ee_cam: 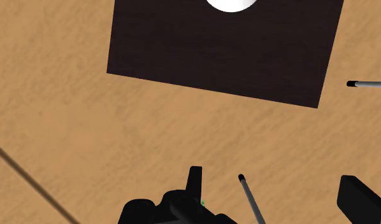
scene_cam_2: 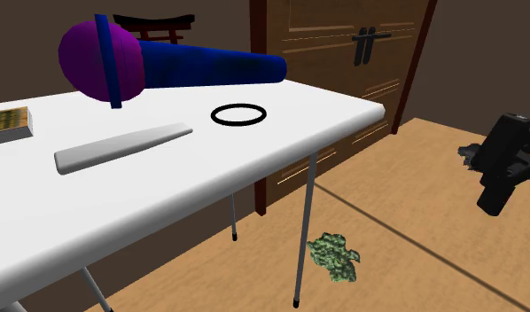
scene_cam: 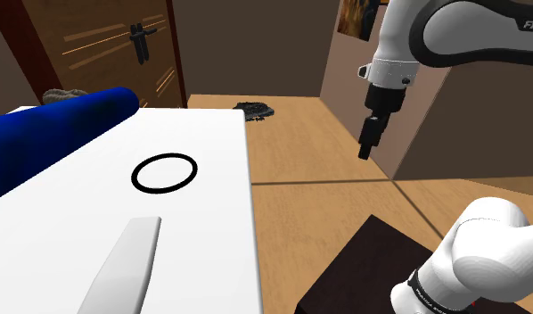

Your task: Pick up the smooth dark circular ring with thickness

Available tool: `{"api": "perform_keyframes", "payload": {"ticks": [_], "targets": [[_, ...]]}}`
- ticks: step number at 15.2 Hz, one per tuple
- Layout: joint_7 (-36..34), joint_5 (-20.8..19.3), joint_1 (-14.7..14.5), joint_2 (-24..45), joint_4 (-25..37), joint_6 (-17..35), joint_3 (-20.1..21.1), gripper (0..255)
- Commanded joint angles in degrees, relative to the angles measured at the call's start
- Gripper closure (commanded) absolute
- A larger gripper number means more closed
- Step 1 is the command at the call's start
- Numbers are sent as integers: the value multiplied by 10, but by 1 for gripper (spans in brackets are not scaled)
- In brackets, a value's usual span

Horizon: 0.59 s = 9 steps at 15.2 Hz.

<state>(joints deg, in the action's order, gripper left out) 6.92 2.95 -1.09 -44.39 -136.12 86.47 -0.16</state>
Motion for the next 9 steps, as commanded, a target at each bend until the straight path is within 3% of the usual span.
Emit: {"api": "perform_keyframes", "payload": {"ticks": [1, 9], "targets": [[0, 0, 0, 0, 0, 0, 0, 0], [-205, 76, 0, 54, 55, 24, 123, 0]]}}
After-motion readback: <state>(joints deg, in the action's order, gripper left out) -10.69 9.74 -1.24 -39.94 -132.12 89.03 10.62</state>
